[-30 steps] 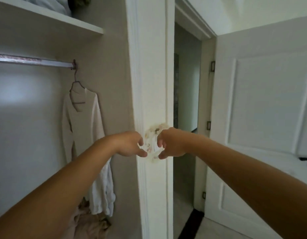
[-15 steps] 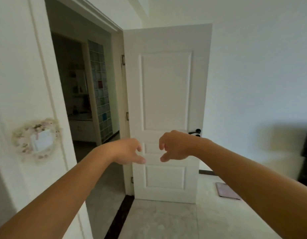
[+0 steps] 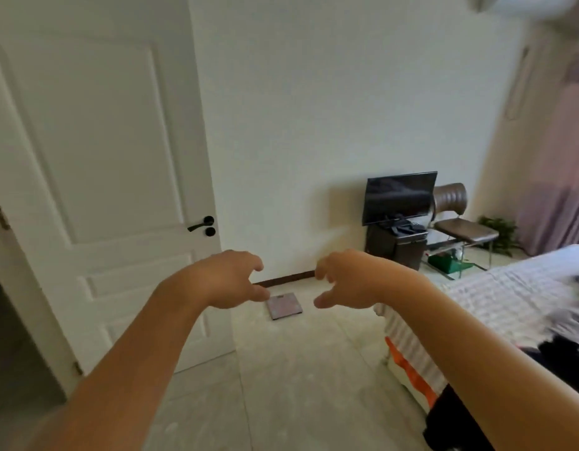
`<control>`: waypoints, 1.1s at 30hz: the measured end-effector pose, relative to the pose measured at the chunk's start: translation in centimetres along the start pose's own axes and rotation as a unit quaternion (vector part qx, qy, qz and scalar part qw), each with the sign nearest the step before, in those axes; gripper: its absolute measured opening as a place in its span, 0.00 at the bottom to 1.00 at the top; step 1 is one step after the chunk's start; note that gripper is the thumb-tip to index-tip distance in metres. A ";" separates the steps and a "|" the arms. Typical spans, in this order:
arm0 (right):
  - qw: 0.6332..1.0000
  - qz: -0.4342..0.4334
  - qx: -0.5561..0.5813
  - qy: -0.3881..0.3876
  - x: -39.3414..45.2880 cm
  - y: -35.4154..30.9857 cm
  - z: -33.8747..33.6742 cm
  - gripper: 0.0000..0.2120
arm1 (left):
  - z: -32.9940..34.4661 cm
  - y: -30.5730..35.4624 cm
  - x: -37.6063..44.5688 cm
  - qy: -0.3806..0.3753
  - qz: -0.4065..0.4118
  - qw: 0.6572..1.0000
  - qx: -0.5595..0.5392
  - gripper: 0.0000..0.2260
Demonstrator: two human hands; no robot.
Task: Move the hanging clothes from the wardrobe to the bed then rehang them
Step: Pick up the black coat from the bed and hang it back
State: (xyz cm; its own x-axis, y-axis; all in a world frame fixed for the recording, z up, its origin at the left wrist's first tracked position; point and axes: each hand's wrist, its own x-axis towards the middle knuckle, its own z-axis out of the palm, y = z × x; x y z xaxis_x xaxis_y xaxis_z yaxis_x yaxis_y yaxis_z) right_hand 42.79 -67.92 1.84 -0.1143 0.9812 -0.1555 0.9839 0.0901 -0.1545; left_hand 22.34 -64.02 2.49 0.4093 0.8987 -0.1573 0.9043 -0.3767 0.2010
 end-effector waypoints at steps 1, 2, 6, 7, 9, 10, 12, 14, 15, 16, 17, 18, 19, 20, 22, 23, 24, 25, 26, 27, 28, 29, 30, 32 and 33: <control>1.000 0.021 0.013 -0.002 -0.4 1.6 0.2 0.27 | 0.7 1.4 1.6 -0.008 0.017 1.000 0.008 0.27; 0.999 0.042 0.026 -0.001 -0.7 3.1 0.5 0.29 | 1.4 2.8 3.2 -0.013 0.035 0.999 0.018 0.26; 0.990 0.128 0.066 0.000 -1.5 8.2 2.2 0.31 | 4.9 8.3 8.9 -0.037 0.114 0.992 0.033 0.27; 0.987 0.146 0.072 0.001 -1.8 9.3 2.6 0.30 | 5.5 9.6 10.0 -0.046 0.135 0.989 0.025 0.27; 0.979 0.187 0.084 0.003 -2.7 11.2 3.0 0.28 | 6.2 12.0 11.8 -0.060 0.180 0.982 0.021 0.27; 0.974 0.209 0.089 0.006 -3.1 12.1 3.1 0.28 | 6.4 13.2 12.5 -0.063 0.203 0.977 0.023 0.27; 0.962 0.255 0.097 0.018 -4.0 13.8 3.1 0.25 | 6.7 15.2 14.0 -0.068 0.244 0.967 0.023 0.26; 0.948 0.301 0.099 0.038 -4.5 15.2 3.1 0.24 | 7.3 16.8 15.6 -0.077 0.281 0.956 0.032 0.24; 0.940 0.322 0.101 0.049 -4.7 15.9 3.2 0.24 | 7.7 17.6 16.5 -0.084 0.296 0.951 0.034 0.23; 0.933 0.338 0.104 0.060 -4.9 16.6 3.3 0.24 | 8.2 18.3 17.4 -0.092 0.310 0.946 0.032 0.23; 0.927 0.351 0.110 0.071 -5.1 17.3 3.3 0.26 | 8.6 19.1 18.2 -0.099 0.322 0.941 0.026 0.23; 0.921 0.362 0.117 0.079 -5.4 18.0 3.4 0.27 | 9.1 19.9 19.0 -0.103 0.333 0.937 0.024 0.24; 0.916 0.372 0.125 0.085 -5.7 18.7 3.4 0.28 | 9.4 20.8 19.6 -0.105 0.344 0.933 0.025 0.26; 0.911 0.382 0.132 0.086 -6.0 19.5 3.4 0.29 | 9.7 21.8 20.3 -0.105 0.354 0.929 0.027 0.27; 0.904 0.396 0.139 0.082 -6.8 21.1 3.4 0.29 | 10.3 23.9 21.4 -0.109 0.367 0.923 0.031 0.27; 0.901 0.402 0.139 0.081 -7.3 22.0 3.4 0.29 | 10.7 25.1 21.9 -0.113 0.376 0.919 0.033 0.27; 0.898 0.409 0.140 0.080 -7.8 22.9 3.4 0.28 | 11.1 26.3 22.4 -0.121 0.384 0.915 0.032 0.27; 0.894 0.418 0.143 0.079 -8.3 23.9 3.5 0.27 | 11.4 27.7 22.8 -0.130 0.389 0.911 0.030 0.27; 0.889 0.427 0.145 0.077 -8.9 25.0 3.5 0.27 | 11.7 29.0 23.1 -0.137 0.394 0.908 0.028 0.27; 0.885 0.436 0.149 0.076 -9.5 26.2 3.6 0.27 | 12.1 30.5 23.4 -0.143 0.400 0.905 0.027 0.27; 0.881 0.442 0.150 0.075 -10.1 27.5 3.7 0.26 | 12.5 32.0 23.7 -0.148 0.404 0.902 0.026 0.27; 0.879 0.446 0.149 0.076 -10.7 28.8 3.9 0.26 | 13.0 33.6 24.0 -0.150 0.408 0.900 0.024 0.27; 0.878 0.449 0.148 0.075 -11.3 30.2 3.9 0.26 | 13.4 35.1 24.3 -0.152 0.411 0.898 0.022 0.27; 0.875 0.453 0.152 0.075 -12.6 32.9 4.0 0.25 | 14.3 38.3 24.7 -0.163 0.414 0.896 0.012 0.26; 0.875 0.453 0.152 0.077 -13.2 34.3 3.9 0.25 | 14.8 39.9 25.0 -0.170 0.416 0.894 0.004 0.25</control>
State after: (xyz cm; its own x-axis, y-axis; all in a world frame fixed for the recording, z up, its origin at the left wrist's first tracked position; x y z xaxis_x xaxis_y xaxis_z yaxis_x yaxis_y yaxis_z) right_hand 77.47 -78.48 -5.21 0.7364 0.6399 -0.2196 0.5764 -0.7634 -0.2916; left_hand 70.45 -59.89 -7.70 0.9521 0.1883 -0.2411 0.2709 -0.8849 0.3788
